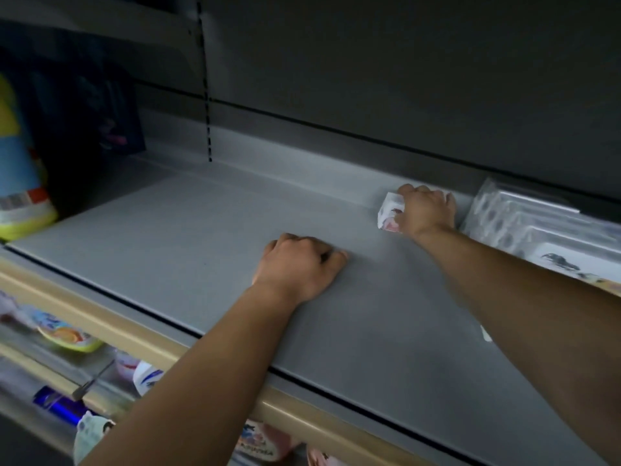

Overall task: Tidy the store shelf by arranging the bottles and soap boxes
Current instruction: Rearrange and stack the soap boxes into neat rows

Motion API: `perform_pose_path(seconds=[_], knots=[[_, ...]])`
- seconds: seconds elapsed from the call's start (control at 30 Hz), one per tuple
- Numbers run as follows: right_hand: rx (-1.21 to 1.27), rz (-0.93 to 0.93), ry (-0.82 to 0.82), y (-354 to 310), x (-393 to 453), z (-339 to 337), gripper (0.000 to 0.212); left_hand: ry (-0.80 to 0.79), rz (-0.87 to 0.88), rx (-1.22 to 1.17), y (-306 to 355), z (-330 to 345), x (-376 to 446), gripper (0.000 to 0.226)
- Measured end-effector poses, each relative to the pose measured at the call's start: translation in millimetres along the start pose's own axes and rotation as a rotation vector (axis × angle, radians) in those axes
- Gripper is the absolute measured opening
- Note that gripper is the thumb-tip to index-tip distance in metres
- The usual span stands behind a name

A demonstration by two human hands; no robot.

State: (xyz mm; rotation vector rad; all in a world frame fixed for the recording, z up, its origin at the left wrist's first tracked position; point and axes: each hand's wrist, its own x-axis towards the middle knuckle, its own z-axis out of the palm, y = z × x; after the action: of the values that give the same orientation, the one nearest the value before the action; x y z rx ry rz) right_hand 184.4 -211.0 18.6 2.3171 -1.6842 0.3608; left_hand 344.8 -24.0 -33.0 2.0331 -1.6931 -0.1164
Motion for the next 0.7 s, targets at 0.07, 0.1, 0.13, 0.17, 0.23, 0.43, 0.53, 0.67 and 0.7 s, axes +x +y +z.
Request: perform_pose_path(seconds=[0.07,0.1,0.13,0.17,0.23,0.43,0.53,0.67,0.7], knots=[[0.061,-0.062,0.006,-2,-14,-16,0.043,0.029,-0.030,-0.053,0,-2,0,0.052],[0.124,-0.095,-0.013,-5,-23,-26,0.042,0.056,-0.056,-0.111,1,-4,0,0.049],[0.197,-0.142,-0.040,-9,-34,-35,0.041,0.092,-0.081,-0.195,2,-7,0,0.047],[0.273,-0.198,-0.074,-12,-47,-45,0.040,0.133,-0.091,-0.297,4,-9,-1,0.047],[0.410,-0.313,-0.150,-19,-76,-64,0.039,0.181,-0.052,-0.525,11,-16,-6,0.053],[0.689,-0.329,-0.147,-12,-144,-101,0.038,-0.085,0.149,-1.031,31,-33,-34,0.022],[0.613,-0.342,-0.078,12,-169,-105,0.059,-0.040,0.005,-1.101,51,-31,-49,0.018],[0.628,-0.390,-0.060,51,-206,-100,0.077,-0.052,-0.250,-1.326,79,-28,-66,0.027],[0.666,-0.384,-0.023,59,-213,-98,0.071,-0.069,-0.273,-1.327,84,-28,-68,0.027]])
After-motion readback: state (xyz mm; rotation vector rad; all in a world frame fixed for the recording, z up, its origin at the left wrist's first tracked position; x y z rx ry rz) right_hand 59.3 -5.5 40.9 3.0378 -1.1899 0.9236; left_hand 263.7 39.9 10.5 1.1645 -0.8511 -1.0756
